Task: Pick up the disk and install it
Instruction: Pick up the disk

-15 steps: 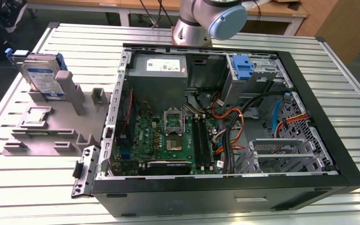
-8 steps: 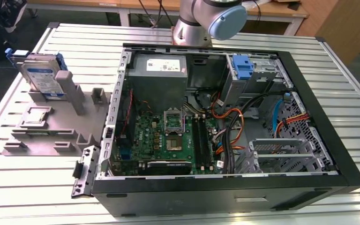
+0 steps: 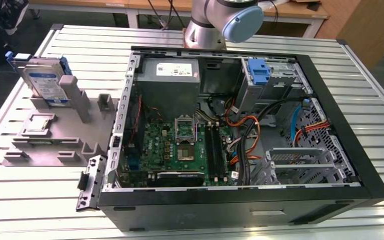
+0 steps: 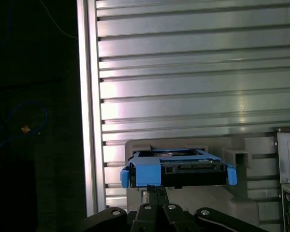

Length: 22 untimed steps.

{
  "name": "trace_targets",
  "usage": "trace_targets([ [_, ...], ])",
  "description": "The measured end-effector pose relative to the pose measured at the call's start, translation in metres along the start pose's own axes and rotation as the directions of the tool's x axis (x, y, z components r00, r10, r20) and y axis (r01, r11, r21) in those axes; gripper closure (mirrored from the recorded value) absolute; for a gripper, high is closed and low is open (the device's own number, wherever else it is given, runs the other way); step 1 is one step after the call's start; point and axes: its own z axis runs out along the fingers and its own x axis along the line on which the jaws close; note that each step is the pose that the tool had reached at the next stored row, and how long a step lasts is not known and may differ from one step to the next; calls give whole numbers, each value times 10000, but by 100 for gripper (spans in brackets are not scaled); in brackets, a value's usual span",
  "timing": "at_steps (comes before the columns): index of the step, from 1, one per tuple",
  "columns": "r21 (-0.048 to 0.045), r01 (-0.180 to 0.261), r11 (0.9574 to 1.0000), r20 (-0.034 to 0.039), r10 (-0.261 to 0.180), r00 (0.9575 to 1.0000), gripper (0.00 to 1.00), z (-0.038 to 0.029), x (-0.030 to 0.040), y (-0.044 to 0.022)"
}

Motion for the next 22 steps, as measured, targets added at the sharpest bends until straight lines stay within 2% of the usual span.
trace_targets([
  [3,6,172,9999,-7,-172,9999,90,0,0,0],
  [6,19,634,9980,-25,-634,9980,90,1,0,0],
  [11,41,1415,9899,-59,-1415,9899,90,0,0,0],
  [16,61,2211,9752,-95,-2210,9752,90,0,0,0],
  [20,75,2883,9575,-127,-2882,9575,90,0,0,0],
  [22,81,3207,9472,-144,-3205,9471,90,0,0,0],
])
